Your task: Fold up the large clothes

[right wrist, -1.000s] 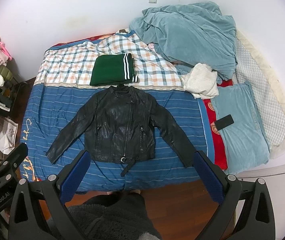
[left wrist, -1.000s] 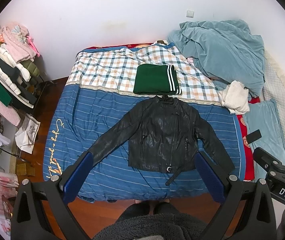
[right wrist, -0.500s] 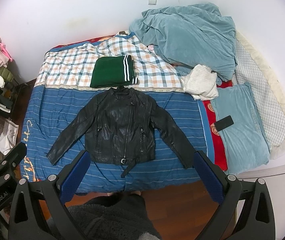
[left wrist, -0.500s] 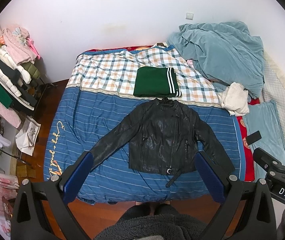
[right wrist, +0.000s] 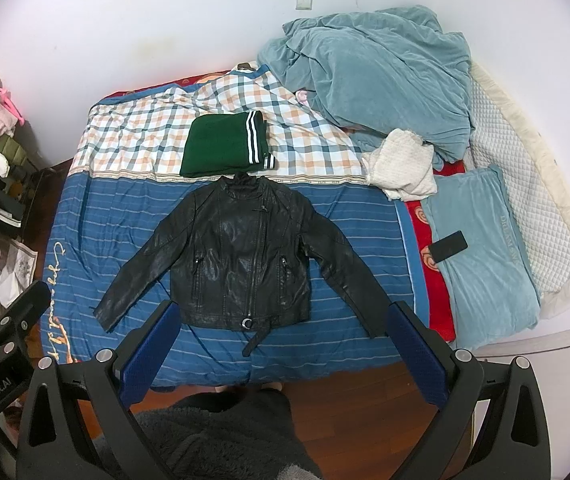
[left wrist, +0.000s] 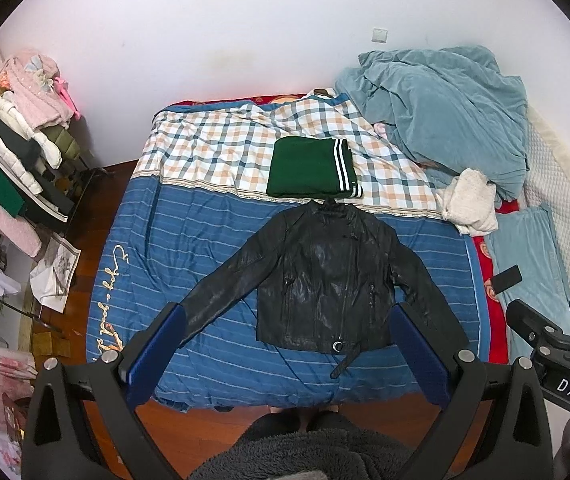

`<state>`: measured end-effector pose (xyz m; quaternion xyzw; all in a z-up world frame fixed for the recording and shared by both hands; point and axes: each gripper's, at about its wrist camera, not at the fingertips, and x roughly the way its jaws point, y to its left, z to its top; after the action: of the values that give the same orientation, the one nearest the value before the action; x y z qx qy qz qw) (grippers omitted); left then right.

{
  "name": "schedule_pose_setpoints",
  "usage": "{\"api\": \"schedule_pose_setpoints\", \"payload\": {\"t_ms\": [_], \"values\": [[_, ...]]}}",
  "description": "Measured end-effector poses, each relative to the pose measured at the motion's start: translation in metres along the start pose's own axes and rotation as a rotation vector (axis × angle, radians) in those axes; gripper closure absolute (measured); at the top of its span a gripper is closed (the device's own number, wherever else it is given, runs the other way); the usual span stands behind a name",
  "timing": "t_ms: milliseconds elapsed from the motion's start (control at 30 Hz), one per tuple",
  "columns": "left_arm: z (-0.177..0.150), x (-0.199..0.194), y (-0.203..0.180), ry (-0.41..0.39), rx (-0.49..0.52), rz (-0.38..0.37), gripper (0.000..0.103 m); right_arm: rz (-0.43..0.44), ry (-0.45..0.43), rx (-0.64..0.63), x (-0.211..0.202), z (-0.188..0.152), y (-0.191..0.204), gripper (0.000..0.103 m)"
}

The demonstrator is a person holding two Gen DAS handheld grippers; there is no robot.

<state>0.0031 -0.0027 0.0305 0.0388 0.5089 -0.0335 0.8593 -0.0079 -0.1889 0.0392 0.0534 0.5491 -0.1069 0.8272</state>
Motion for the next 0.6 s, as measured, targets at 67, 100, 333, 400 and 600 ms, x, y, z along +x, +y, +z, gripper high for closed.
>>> {"api": "schedule_pose_setpoints", "payload": {"t_ms": [67,100,333,400,600], "values": [[0.002,0.001,-0.001,0.0,-0.003,-0.004,0.0,-0.002,-0.001,-0.002,0.002,-0.002,0.0,0.0],[0.003,0.001,-0.001,-0.002,-0.003,-0.003,0.0,-0.001,-0.002,-0.001,0.0,-0.001,0.0,0.0],[0.022,0.04,-0.002,-0.084,-0.005,0.069,0.0,0.02,-0.014,0.038,0.03,0.008,-0.014,0.0],[0.022,0.067,-0.005,-0.094,-0.003,0.1,0.0,0.06,-0.026,0.097,0.055,0.014,-0.03,0.0],[0.011,0.177,-0.027,-0.029,0.008,0.162,0.0,0.141,0.045,0.415,0.181,0.002,-0.108,0.0]]}}
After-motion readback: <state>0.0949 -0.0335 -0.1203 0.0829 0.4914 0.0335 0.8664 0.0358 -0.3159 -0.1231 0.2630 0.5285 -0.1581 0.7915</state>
